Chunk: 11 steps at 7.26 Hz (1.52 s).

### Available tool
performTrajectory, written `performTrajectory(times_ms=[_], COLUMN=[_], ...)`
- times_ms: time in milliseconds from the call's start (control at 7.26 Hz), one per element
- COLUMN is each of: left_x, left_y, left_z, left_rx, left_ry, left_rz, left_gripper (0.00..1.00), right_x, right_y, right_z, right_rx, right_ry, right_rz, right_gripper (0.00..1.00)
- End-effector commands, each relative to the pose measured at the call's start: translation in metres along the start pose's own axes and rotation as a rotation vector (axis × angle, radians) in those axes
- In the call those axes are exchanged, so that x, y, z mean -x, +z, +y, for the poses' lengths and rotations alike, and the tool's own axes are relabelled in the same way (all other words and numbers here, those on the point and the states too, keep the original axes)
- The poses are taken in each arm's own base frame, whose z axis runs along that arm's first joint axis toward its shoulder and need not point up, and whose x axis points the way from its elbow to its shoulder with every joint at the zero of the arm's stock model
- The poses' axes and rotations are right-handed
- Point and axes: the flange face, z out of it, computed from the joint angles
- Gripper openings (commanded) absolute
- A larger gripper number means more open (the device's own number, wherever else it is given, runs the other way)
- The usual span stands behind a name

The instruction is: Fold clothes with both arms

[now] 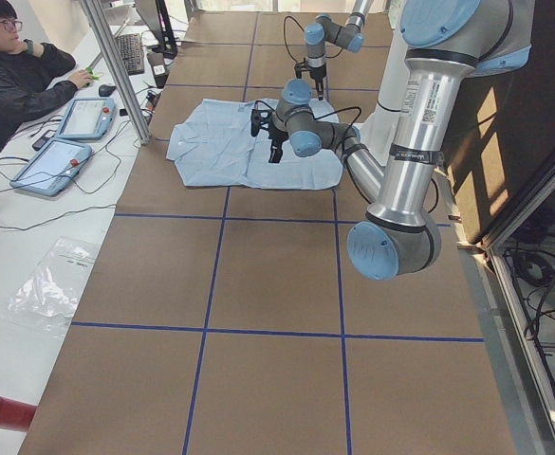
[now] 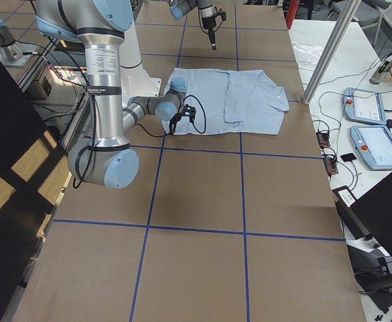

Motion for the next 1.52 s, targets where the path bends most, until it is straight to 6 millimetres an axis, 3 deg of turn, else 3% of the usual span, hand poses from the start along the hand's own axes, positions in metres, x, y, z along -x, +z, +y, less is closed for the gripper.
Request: performTrajectory(times_ms=[0,138,276,551,827,965,1240,1378], left_x=[0.027,0.04,0.045,0.028,0.022,0.012,0.002,0.0], left_y=[-0.001,-0.004,-0.001,0.04,0.073,0.098,0.099,0.097], left_z=[0.008,0.026,0.067,0.159,0.212,0.217,0.217,0.215], left_rx=[0.009,0.023,0.057,0.123,0.173,0.17,0.17,0.168], left_ry=[-0.023,-0.111,-0.141,-0.224,-0.235,-0.23,-0.229,-0.229], left_rz=[-0.036,-0.052,-0.075,-0.123,-0.167,-0.208,-0.224,-0.219], left_gripper=[1.0,1.0,1.0,0.99,0.99,0.96,0.85,0.84], right_x=[0.002,0.003,0.003,0.003,0.012,0.014,0.015,0.017], right_y=[-0.008,-0.013,-0.024,-0.03,-0.038,-0.04,-0.042,-0.047], right_z=[-0.003,-0.006,-0.008,-0.01,-0.015,-0.016,-0.017,-0.021], right_rx=[-0.026,-0.038,-0.05,-0.061,-0.071,-0.075,-0.076,-0.081], right_ry=[0.003,0.003,0.004,0.005,0.002,0.001,0.003,0.005], right_rz=[-0.011,-0.021,-0.036,-0.048,-0.068,-0.073,-0.077,-0.087], right_gripper=[0.0,0.0,0.0,0.0,0.0,0.0,0.0,0.0])
